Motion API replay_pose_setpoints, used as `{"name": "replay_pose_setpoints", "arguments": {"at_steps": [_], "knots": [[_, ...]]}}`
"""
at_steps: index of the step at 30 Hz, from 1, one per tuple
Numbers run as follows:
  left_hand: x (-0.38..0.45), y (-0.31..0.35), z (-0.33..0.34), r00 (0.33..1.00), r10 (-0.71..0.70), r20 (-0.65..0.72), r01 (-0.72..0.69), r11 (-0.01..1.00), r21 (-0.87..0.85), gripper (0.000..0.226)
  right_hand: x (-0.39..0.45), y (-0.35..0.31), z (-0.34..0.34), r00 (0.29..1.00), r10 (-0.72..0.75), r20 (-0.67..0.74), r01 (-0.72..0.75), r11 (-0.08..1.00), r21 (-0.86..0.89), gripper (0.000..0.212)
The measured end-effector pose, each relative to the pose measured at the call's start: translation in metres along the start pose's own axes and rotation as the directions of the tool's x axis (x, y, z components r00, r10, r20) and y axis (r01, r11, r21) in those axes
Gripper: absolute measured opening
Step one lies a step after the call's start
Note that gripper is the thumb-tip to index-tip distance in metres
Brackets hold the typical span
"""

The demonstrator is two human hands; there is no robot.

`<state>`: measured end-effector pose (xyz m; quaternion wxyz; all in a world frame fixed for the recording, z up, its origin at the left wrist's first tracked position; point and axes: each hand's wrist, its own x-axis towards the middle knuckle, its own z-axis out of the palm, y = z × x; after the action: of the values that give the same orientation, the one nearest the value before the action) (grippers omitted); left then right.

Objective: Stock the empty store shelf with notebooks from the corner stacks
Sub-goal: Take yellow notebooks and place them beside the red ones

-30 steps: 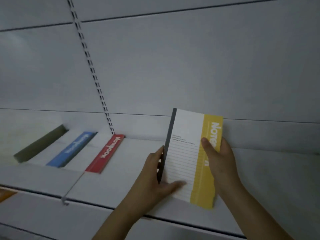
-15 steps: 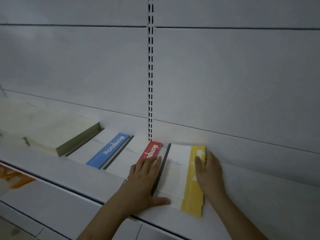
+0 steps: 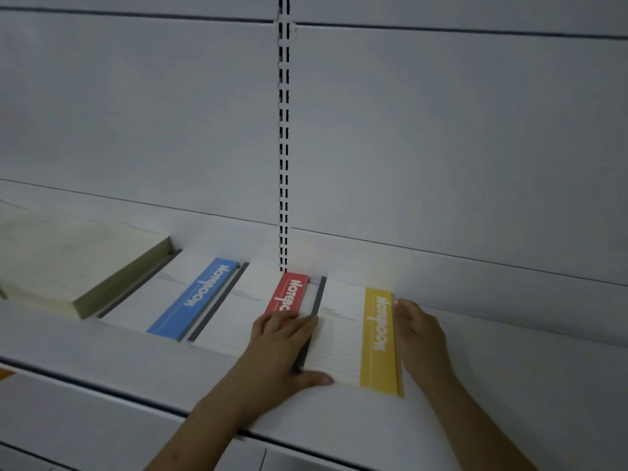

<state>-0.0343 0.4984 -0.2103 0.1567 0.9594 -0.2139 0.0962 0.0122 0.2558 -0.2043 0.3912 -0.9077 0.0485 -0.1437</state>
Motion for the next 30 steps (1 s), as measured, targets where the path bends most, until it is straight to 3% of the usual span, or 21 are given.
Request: {"name": "replay_pose_setpoints", "arguments": {"at_steps": [2, 4, 8, 13, 19, 30], "knots": [[-0.001, -0.001, 0.004, 0.998, 0.017, -0.059, -0.017, 1.000, 0.006, 0.095, -0.001, -0.001, 0.000, 1.000, -0.017, -0.012, 0.017, 0.999, -0.051, 0.031], [-0.002, 0.000, 0.003, 0.997, 0.009, -0.080, -0.009, 1.000, 0.009, 0.096, -0.001, -0.001, 0.000, 1.000, -0.027, 0.016, 0.028, 0.999, -0.028, 0.037], [-0.002, -0.001, 0.005, 0.998, -0.011, -0.061, 0.011, 1.000, 0.009, 0.098, 0.001, 0.003, -0.001, 0.999, -0.016, 0.052, 0.010, 0.993, 0.117, 0.023], [-0.004, 0.001, 0.003, 0.996, -0.062, -0.061, 0.063, 0.998, 0.017, 0.102, -0.002, -0.002, -0.004, 1.000, 0.011, 0.029, -0.018, 0.971, 0.239, 0.028], [-0.005, -0.002, 0.008, 0.990, -0.067, -0.124, 0.076, 0.995, 0.062, 0.096, 0.001, 0.004, 0.001, 1.000, -0.009, -0.027, 0.012, 0.991, 0.130, 0.025], [-0.011, 0.000, 0.003, 0.994, -0.054, -0.097, 0.054, 0.999, -0.005, 0.084, 0.006, 0.012, 0.004, 0.999, -0.024, 0.035, 0.015, 0.973, 0.230, 0.025]]}}
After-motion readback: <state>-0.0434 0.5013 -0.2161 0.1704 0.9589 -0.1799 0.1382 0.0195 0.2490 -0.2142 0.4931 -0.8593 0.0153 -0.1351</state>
